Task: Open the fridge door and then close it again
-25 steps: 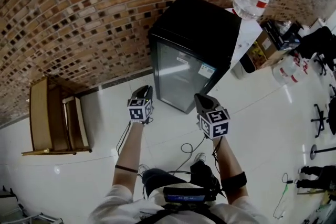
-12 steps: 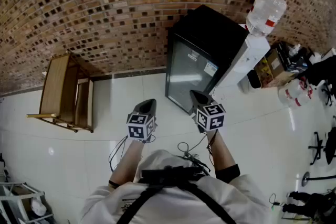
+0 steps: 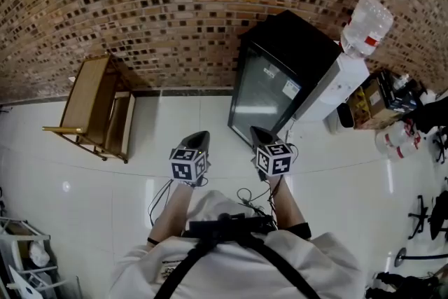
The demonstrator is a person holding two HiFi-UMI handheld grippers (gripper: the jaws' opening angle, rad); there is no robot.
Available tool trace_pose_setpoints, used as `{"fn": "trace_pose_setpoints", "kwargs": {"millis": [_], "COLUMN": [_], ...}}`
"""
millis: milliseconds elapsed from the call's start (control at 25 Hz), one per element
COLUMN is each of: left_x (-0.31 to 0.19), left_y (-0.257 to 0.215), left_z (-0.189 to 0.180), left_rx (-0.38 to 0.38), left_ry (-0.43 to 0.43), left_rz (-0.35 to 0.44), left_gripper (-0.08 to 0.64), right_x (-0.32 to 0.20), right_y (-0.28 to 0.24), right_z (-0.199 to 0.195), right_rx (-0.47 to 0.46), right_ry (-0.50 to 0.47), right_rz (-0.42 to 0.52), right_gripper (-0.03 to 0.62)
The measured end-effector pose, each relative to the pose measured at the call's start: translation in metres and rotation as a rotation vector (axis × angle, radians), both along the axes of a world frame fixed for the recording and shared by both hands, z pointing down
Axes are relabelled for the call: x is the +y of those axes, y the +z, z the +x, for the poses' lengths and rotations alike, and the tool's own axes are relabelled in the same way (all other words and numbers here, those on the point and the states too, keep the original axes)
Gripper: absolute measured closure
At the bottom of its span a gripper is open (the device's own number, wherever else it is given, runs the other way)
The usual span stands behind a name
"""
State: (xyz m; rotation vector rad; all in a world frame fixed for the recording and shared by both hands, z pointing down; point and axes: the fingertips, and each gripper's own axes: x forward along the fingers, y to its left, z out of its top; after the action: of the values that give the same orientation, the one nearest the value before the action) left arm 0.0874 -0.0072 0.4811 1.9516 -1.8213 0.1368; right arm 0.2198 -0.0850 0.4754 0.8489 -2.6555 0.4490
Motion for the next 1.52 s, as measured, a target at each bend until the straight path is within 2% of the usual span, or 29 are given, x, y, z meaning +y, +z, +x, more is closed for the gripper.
{"fn": "trace_pose_setpoints", "kwargs": {"millis": [200,400,560,720,1120,1520], "left_x": [0.022,0.031,0.028,0.024,0.014,0.016], "left_y": [0.011,0.014,0.011,0.008,0.011,0.007], "left_z": [-0.021,-0.028,-0.026,-0.024,0.0,0.0], "left_rx": [0.001,0.005,-0.028,-0.052,-0.03,-0.028], "left_ry": [-0.043,-0.057,-0.034,-0.013,0.031,0.022], "left_rz": [-0.023,-0.038,-0.033,-0.023,-0.011,-0.003], "left_gripper": [0.559,0.559,0.559,0.559,0.559,0.559], "right_x": [0.024,0.036,0.043,0.048,0.047,0.049], "right_y": [0.02,0.027,0.038,0.038,0.026,0.023], "right_z": [-0.005,0.001,0.01,0.017,0.045,0.047], "right_rx": [0.016,0.032,0.035,-0.002,-0.015,-0.021], "right_ry": [0.003,0.025,0.057,0.091,0.152,0.148], "right_rz": [-0.042,-0.045,-0.036,-0.031,-0.054,-0.056], "right_gripper": [0.586,0.586,0.586,0.585,0.586,0.586]}}
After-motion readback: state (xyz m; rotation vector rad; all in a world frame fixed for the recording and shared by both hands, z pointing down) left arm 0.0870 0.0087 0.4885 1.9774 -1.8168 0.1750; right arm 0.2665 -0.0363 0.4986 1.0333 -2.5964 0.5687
